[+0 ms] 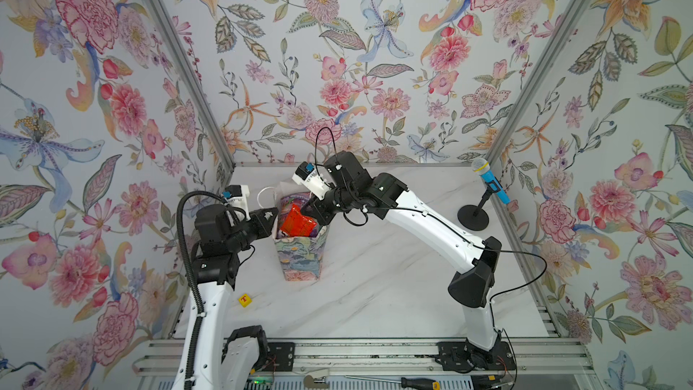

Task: Place the snacks into the paper bag
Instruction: 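Lower the red packet into the bag and open the right gripper, then lift the right gripper out of the bag while the left gripper releases the bag edge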

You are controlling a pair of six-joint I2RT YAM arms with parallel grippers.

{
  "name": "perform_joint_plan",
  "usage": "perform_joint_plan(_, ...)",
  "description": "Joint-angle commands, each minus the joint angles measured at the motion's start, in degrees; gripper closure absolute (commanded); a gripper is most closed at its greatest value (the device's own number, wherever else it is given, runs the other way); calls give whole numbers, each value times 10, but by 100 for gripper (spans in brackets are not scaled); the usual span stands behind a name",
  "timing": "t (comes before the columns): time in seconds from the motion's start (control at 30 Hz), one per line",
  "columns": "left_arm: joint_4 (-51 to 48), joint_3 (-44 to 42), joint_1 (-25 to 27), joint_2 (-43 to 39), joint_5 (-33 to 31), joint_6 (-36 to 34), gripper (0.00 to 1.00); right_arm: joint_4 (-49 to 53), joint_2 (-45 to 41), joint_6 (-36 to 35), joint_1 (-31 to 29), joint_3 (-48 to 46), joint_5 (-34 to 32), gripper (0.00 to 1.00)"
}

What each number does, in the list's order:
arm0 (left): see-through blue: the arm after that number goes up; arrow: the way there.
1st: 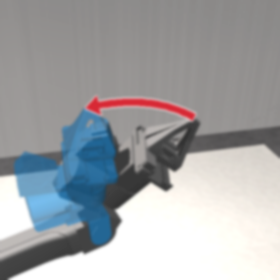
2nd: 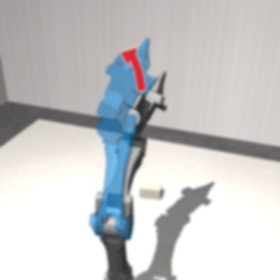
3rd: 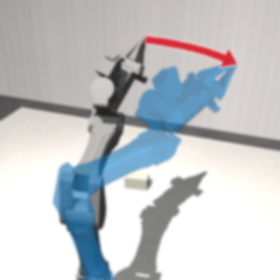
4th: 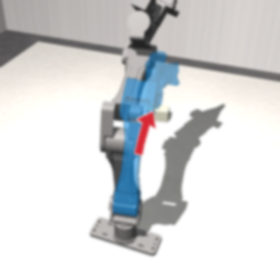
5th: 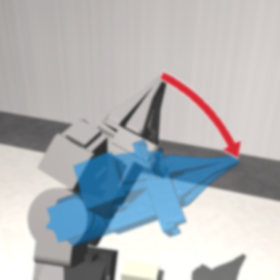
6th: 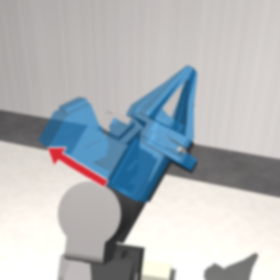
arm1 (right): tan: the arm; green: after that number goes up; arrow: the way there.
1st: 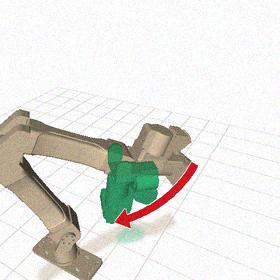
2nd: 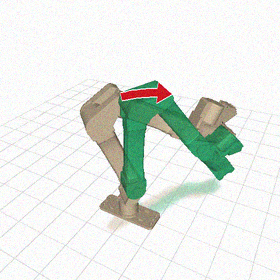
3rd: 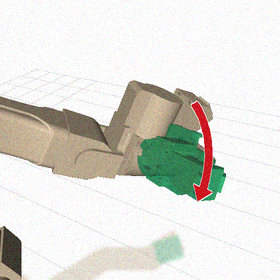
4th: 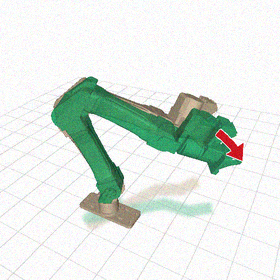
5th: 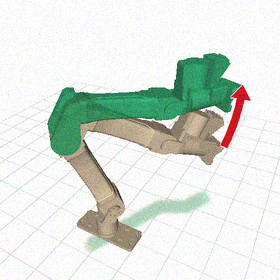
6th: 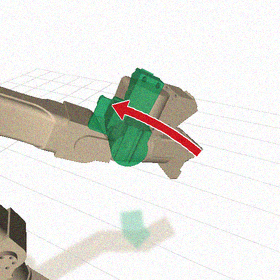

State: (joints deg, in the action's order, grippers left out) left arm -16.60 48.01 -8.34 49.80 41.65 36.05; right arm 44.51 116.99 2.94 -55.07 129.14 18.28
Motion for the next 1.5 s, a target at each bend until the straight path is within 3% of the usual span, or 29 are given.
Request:
perform_joint_plan(0.0, 20, -1, -2, -8, 14, 5, 94, 13, 32, 0, 7, 40, -48, 70)
perform_joint_plan(0.17, 22, -3, -2, -4, 17, 3, 94, 11, 32, 18, 16, 77, -66, 55)
perform_joint_plan(0.33, 24, -4, -2, -5, 17, 3, 94, 7, 0, 11, 8, 73, -88, 52)
perform_joint_plan(0.57, 27, -4, -2, -5, 21, 2, 93, -66, -105, 11, 5, -70, -142, 46)
perform_joint_plan(0.63, 23, -1, -3, -6, 23, -1, 87, -100, -143, 16, 10, -126, -159, 39)
perform_joint_plan(0.8, -8, 5, -2, -2, 28, -20, 62, -175, -230, 45, 38, -250, -167, 26)
perform_joint_plan(1.07, -64, 24, -3, -24, 36, -63, 3, -275, -348, 115, 121, -420, -133, 15)
perform_joint_plan(1.33, -51, 38, -2, -86, 7, -87, 1, -318, -427, 135, 176, -527, -152, 0)
perform_joint_plan(1.47, 25, 42, -3, -125, -11, -64, 1, -329, -456, 136, 210, -572, -164, 1)
